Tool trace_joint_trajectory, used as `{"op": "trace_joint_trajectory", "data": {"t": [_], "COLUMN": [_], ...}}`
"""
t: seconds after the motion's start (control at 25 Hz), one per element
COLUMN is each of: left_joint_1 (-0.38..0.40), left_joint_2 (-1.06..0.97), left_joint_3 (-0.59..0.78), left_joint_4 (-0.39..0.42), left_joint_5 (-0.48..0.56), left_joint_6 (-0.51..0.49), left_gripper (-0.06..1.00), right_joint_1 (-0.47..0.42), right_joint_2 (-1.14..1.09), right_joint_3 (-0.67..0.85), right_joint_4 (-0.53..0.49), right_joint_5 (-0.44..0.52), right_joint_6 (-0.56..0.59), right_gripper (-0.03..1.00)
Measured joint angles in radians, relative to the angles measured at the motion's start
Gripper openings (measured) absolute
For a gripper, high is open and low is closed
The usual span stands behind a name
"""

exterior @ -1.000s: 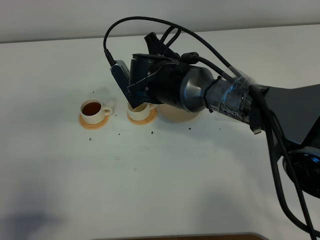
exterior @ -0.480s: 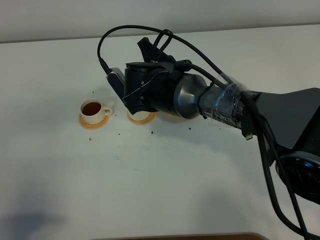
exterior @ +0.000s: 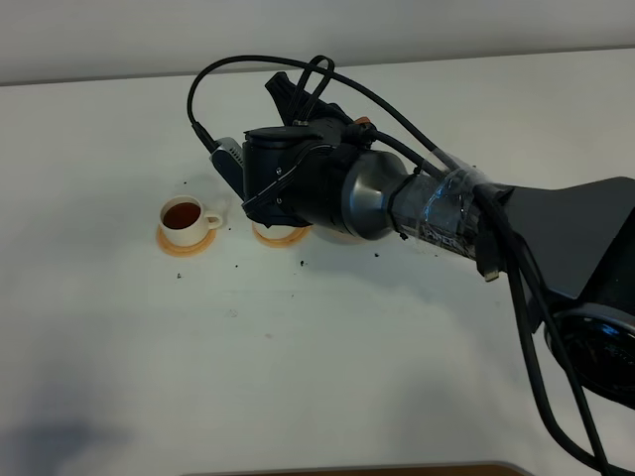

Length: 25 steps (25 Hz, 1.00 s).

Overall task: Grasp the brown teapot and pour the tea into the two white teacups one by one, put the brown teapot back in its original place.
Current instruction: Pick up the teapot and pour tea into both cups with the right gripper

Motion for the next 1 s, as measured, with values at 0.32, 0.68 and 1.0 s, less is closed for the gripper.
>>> {"op": "trace_joint_trajectory", "data": {"t": [0.32, 0.68, 1.0], "left_joint_1": [0.000, 0.000, 0.000], "left_joint_2": [0.000, 0.000, 0.000], "left_joint_3": [0.000, 0.000, 0.000], "left_joint_4": [0.000, 0.000, 0.000], "left_joint_5": [0.000, 0.000, 0.000], "left_joint_6": [0.000, 0.000, 0.000], "left_gripper": [0.28, 0.28, 0.28], "right_joint_1": [0.010, 0.011, 0.016], "right_joint_2": [0.003, 0.003, 0.003], "right_joint_3": [0.000, 0.000, 0.000], "right_joint_4": [-0.028, -0.052, -0.084], "right_joint_5": [-0.009, -0.022, -0.051], "right_joint_6": [-0.034, -0.038, -0.054], "right_gripper": [0.14, 0.14, 0.14]}}
